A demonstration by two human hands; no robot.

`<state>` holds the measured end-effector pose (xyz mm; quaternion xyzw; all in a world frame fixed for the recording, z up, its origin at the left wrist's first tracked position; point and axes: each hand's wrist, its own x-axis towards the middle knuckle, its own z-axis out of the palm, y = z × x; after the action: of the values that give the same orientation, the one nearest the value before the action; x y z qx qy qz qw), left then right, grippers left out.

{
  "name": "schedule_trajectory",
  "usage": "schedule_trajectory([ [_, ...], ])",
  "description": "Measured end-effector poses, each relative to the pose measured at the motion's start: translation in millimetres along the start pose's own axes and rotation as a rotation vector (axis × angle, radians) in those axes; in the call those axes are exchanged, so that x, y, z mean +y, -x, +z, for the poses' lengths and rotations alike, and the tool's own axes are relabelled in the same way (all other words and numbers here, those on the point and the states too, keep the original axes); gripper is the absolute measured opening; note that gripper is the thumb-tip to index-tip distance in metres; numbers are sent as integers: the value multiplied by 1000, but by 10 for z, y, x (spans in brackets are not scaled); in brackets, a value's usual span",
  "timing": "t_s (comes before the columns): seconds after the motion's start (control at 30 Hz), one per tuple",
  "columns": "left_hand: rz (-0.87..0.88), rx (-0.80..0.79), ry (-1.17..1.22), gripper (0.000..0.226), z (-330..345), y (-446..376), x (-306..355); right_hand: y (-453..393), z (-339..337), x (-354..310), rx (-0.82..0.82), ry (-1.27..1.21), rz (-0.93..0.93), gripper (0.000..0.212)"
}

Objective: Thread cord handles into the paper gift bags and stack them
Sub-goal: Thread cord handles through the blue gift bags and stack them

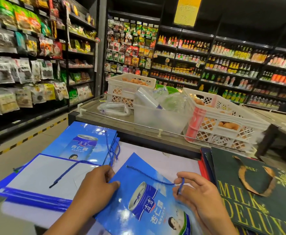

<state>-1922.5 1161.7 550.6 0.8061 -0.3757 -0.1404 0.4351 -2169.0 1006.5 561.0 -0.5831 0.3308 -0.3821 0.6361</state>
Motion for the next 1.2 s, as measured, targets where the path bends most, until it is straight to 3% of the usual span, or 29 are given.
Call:
schedule_trajectory([
  [0.2,-23,92,-9,22,-378,0,38,-14,94,78,19,72,1,18],
  [0.37,-52,242,38,18,-394,-77,7,-65,142,153,0,358,-192,20],
  [0.47,-76,212,63,12,-224,-87,-30,-82,247,175,-50,465,-265,28],
  [0.67,-19,137,84,11,-65,-30,-114,-177,540,444,-194,275,-15,23],
  [0.83,35,45,112,27,-50,11,-140,-287,635,609,-142,387,-68,24],
  [1.0,44,76,154,33,76,-14,-150,-458,734,559,-115,523,-122,29],
  [1.2,8,119,207,34,290,20,-212,-582,872,503,-110,406,-134,10],
])
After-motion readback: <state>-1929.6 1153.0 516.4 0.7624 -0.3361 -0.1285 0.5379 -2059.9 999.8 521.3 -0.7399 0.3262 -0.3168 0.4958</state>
